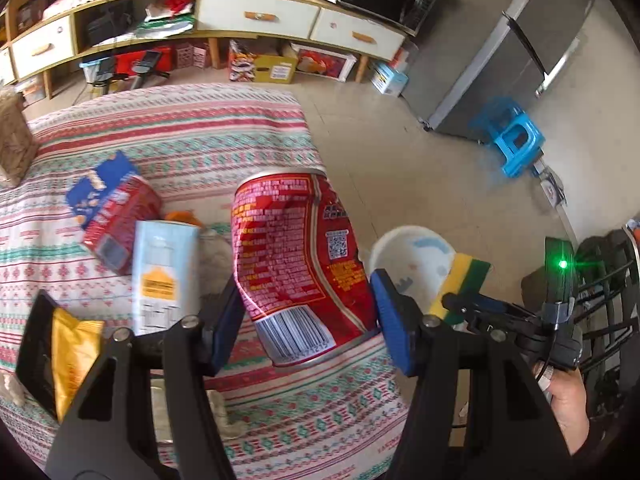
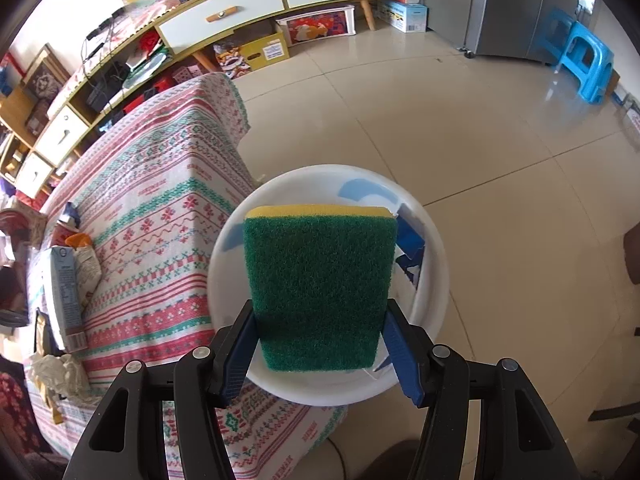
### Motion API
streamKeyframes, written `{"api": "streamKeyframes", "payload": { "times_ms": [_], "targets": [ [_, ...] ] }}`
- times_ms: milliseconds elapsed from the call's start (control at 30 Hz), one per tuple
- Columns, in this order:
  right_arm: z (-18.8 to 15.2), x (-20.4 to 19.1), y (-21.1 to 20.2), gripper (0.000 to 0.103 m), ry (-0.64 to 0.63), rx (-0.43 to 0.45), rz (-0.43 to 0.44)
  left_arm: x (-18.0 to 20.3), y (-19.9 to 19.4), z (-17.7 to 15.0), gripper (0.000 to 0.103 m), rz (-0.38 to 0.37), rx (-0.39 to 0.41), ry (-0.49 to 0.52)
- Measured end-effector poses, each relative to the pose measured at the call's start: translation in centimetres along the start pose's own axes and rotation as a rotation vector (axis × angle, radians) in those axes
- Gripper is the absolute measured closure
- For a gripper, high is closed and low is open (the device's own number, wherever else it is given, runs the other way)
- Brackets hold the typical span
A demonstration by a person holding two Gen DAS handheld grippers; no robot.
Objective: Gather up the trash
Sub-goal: 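Carry the sponge to the white bucket and open the right tool while the left tool grasps the red can, then move the red can over the bucket and open the left tool, then grasp the white tissue with the left tool while the right tool grasps the milk carton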
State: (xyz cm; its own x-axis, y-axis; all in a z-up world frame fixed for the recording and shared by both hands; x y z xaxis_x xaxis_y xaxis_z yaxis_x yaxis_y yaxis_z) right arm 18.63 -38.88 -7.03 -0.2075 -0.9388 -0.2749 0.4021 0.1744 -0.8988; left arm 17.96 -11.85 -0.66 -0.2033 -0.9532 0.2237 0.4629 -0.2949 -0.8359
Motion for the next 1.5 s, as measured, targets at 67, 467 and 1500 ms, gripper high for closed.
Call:
{"api": "streamKeyframes", "payload": {
  "times_ms": [67,467,1500],
  "targets": [
    [0.0,0.0,0.1,0.033,0.007,-0.020,0.031,0.8,0.6,-0.1,0.040,-0.006,-0.011,0.013],
    [-1.1,1.4,-2.1,0.028,0.004,-0.007,-0.003,5.4,3.4,-0.7,0.040,-0.024,-0.069,0.096],
    [-2.2,4.5,-4.1,0.027,0.044,0.015,-0.052,9.8,6.3,-0.8,0.020,-0.098,-0.087,0.182]
  ]
}}
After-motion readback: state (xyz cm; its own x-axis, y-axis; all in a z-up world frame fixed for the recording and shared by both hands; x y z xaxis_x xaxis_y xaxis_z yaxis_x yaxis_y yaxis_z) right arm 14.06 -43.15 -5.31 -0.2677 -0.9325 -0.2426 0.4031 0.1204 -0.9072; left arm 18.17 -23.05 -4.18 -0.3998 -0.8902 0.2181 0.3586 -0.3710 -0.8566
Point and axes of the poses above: each gripper's, at about its wrist camera, not at the fingertips, and y roughly the way its jaws point, x to its right, z to its top, the point moved 2 cm from there along y, roughly the way its jaws point, and after that the axes turned 7 degrees about z, right-handed, at the moved point
